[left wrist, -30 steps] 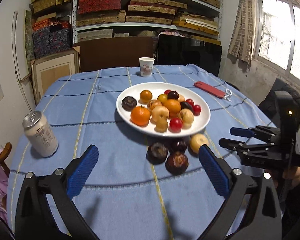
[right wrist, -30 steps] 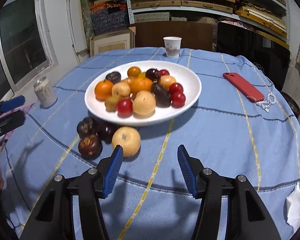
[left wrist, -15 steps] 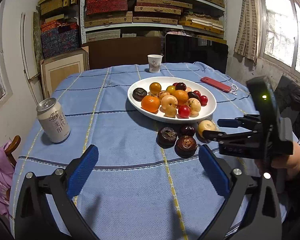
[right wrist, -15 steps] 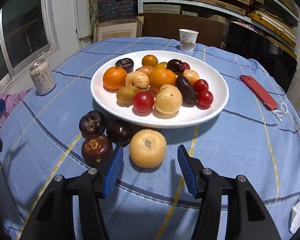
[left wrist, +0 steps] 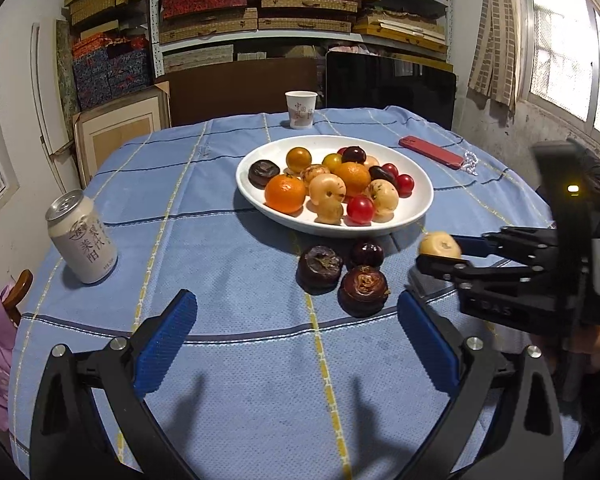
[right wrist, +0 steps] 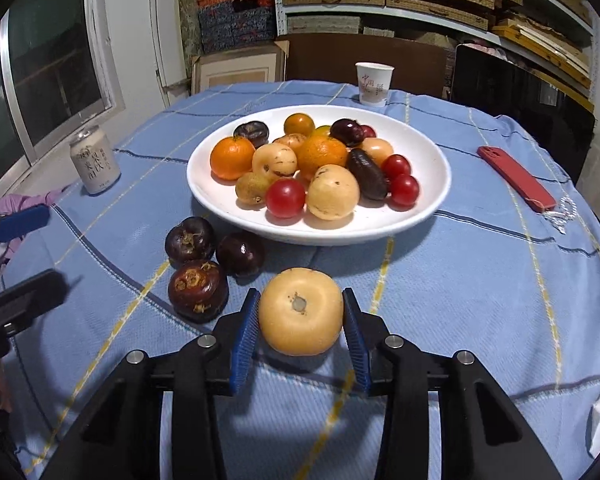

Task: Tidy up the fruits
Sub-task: 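Grasp the pale round fruit with the right gripper while the left grasps a dark brown fruit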

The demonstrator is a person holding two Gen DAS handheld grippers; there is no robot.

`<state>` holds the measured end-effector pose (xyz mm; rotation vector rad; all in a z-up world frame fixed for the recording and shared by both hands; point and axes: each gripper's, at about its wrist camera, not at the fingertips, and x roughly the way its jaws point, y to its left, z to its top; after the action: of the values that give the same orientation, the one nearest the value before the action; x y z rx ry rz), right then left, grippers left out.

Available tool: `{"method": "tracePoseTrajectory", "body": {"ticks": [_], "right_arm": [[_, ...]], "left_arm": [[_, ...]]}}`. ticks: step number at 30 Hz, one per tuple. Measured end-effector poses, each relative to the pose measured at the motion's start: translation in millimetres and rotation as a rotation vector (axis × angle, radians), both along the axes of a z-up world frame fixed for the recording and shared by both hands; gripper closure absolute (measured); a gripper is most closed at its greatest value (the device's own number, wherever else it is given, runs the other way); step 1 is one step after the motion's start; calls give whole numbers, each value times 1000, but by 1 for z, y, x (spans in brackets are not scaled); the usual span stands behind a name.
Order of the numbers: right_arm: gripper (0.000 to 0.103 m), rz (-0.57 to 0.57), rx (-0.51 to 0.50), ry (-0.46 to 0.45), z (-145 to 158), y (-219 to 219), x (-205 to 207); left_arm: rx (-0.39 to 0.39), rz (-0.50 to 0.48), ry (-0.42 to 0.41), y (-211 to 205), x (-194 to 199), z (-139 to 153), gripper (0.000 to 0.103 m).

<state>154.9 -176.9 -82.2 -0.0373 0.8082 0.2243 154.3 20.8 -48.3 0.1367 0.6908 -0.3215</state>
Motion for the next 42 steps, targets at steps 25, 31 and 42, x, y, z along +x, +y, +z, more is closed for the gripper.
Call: {"method": "tracePoseTrajectory", "body": {"ticks": [25, 31, 42], "right_arm": [[61, -47, 134, -76, 9, -43, -54], [61, -44, 145, -81, 9, -45, -55], [61, -44, 147, -82, 8, -45, -54]], "left_arm": [[104, -5, 127, -80, 49, -50, 51], [111, -45, 134, -84, 46, -53, 62], [86, -41, 60, -77, 31, -39, 62]]}}
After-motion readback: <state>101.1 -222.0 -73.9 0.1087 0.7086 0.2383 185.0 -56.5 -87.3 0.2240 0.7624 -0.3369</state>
